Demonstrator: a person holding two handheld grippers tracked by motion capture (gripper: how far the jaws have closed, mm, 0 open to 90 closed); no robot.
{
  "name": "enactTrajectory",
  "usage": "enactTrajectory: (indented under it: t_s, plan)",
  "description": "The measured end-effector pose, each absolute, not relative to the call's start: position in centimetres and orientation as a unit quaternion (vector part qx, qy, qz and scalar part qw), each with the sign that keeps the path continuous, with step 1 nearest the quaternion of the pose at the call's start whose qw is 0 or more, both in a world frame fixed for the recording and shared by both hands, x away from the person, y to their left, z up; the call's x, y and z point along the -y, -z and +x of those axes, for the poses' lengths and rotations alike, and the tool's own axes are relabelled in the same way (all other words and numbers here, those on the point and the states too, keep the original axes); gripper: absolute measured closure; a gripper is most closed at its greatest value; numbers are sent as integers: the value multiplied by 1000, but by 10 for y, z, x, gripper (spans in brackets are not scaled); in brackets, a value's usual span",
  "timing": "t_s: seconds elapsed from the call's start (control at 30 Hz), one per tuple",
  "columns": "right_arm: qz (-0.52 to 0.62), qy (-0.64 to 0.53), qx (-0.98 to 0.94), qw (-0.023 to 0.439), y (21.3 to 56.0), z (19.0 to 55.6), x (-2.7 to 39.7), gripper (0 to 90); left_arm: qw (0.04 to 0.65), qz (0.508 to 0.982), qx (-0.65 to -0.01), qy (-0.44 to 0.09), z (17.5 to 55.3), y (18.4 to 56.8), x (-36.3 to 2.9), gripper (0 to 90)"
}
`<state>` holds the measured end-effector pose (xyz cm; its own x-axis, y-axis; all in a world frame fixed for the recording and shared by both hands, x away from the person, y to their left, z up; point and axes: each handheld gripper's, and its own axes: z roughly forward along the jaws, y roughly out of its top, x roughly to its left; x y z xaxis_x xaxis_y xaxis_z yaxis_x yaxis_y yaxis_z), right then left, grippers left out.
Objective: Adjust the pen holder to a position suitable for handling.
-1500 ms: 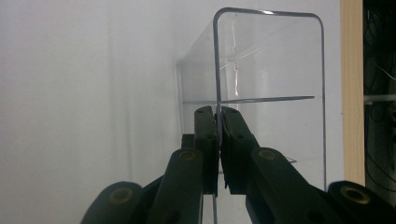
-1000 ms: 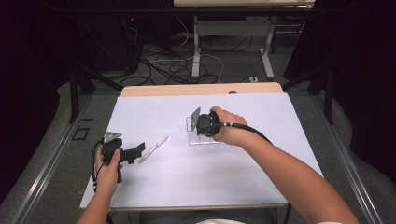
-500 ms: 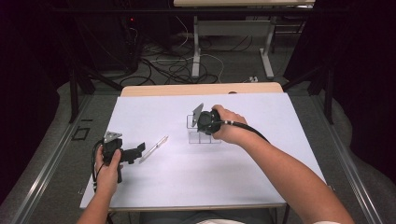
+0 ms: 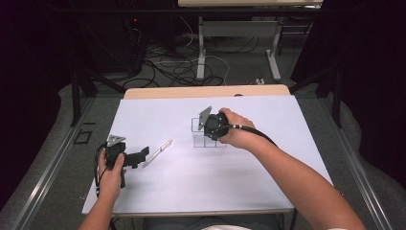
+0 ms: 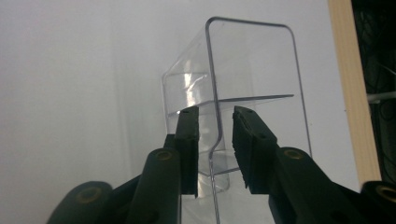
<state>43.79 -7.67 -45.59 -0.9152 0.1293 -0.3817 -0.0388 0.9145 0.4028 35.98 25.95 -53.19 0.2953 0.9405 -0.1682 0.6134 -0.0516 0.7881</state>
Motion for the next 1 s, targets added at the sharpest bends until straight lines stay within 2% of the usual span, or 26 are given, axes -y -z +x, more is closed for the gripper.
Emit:
enactTrajectory:
  t_s: [0.2,0.53,0.6,0.8,0.93,1.0]
  plan:
    - [40,-235,-946,218,451,428,82,579,403,697,-558,-202,360,532,-259,2]
    - [95,-281,-931,211,450,418,102,459,405,698,-557,-197,359,532,-258,2]
    - [102,-293,-923,230,450,416,107,432,405,699,-557,-196,359,531,-258,2]
    - [188,-348,-895,205,449,410,127,407,413,695,-557,-192,360,531,-257,2]
    - [237,-399,-868,177,450,407,143,323,413,700,-553,-186,360,530,-256,2]
    - [256,-410,-858,176,452,405,150,320,417,698,-551,-186,360,529,-255,2]
